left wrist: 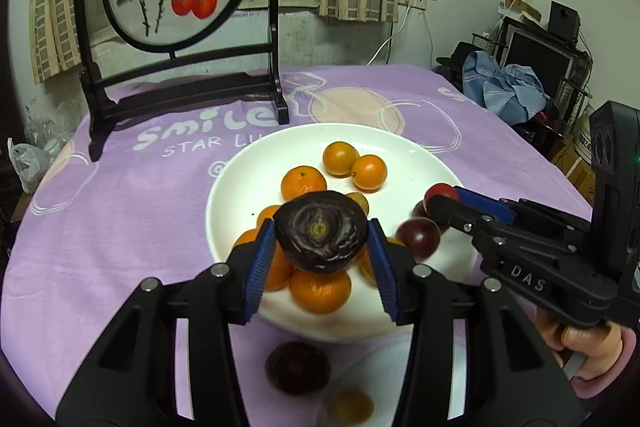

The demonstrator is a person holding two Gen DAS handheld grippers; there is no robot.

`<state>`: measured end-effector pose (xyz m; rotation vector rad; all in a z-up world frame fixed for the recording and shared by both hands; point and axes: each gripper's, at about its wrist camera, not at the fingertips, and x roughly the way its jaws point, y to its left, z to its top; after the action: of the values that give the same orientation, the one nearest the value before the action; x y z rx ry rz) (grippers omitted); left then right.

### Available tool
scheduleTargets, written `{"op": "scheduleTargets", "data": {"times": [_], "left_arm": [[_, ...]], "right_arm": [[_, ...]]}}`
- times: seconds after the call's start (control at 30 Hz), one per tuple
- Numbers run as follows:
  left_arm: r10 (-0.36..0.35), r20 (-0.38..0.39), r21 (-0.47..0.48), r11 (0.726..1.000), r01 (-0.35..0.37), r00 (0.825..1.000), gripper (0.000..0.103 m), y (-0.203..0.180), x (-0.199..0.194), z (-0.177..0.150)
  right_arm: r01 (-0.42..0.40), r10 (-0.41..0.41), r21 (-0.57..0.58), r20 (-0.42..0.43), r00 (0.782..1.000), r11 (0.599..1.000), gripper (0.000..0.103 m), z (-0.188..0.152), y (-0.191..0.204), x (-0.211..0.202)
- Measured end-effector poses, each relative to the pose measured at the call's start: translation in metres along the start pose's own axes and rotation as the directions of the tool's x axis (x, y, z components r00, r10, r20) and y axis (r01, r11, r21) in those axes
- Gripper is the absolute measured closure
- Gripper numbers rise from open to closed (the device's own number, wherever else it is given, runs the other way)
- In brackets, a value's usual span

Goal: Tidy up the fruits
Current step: 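Place the cherry tomato and mangosteen on the white plate, opening both tools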

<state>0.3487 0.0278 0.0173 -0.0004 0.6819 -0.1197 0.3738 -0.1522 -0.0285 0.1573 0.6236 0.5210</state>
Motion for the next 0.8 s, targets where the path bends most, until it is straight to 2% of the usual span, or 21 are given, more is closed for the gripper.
{"op": "scheduleTargets", "data": {"times": [0.03,0.07,0.1,0.13,0.17,0.27,0.33,0.43,0.5,0.63,0.8], "left_arm": [[0.009,-0.002,-0.002,1.000,-0.009,1.000,0.055,0.000,0.003,0.001],[0.022,-0.004,-0.004,1.000,-0.022,1.000,0.053,0.000,0.004,0.001],[0.032,0.002,-0.005,0.999,-0.032,0.999,0.048,0.001,0.002,0.001],[0.045,0.022,-0.004,0.999,-0.045,0.999,0.032,0.002,-0.005,0.001],[0.064,0.059,-0.005,0.998,-0.064,0.996,0.023,0.005,-0.016,0.000],[0.106,0.133,-0.025,0.994,-0.104,0.985,0.012,0.014,-0.044,0.001],[0.116,0.153,-0.063,0.992,-0.107,0.981,0.007,0.023,-0.056,-0.002],[0.161,0.147,-0.113,0.983,-0.145,0.976,0.006,0.041,-0.066,-0.014],[0.201,0.124,-0.129,0.974,-0.185,0.972,0.006,0.052,-0.068,-0.024],[0.236,0.069,-0.190,0.957,-0.220,0.969,0.006,0.074,-0.071,-0.044],[0.239,0.036,-0.233,0.946,-0.225,0.970,0.006,0.086,-0.077,-0.057]], "right_arm": [[-0.006,0.006,0.013,-0.001,1.000,1.000,0.061,0.000,-0.001,-0.002],[-0.016,0.016,0.032,0.010,1.000,0.999,0.057,-0.001,-0.002,-0.008],[-0.025,0.025,0.039,0.022,0.999,0.999,0.056,-0.002,-0.001,-0.015],[-0.034,0.033,0.038,0.032,0.999,0.999,0.056,-0.001,0.000,-0.020],[-0.045,0.043,0.033,0.041,0.998,0.998,0.056,-0.002,0.004,-0.027],[-0.091,0.090,0.003,0.033,0.995,0.996,0.055,-0.007,0.020,-0.039],[-0.129,0.128,-0.056,-0.025,0.991,0.990,0.055,-0.015,0.039,-0.039],[-0.150,0.130,-0.172,-0.125,0.984,0.974,0.055,-0.032,0.070,-0.031],[-0.176,0.123,-0.273,-0.198,0.972,0.946,0.055,-0.050,0.094,-0.024],[-0.170,0.065,-0.411,-0.258,0.964,0.896,0.055,-0.076,0.124,-0.018],[-0.184,0.065,-0.398,-0.294,0.954,0.899,0.055,-0.083,0.123,-0.015]]}}
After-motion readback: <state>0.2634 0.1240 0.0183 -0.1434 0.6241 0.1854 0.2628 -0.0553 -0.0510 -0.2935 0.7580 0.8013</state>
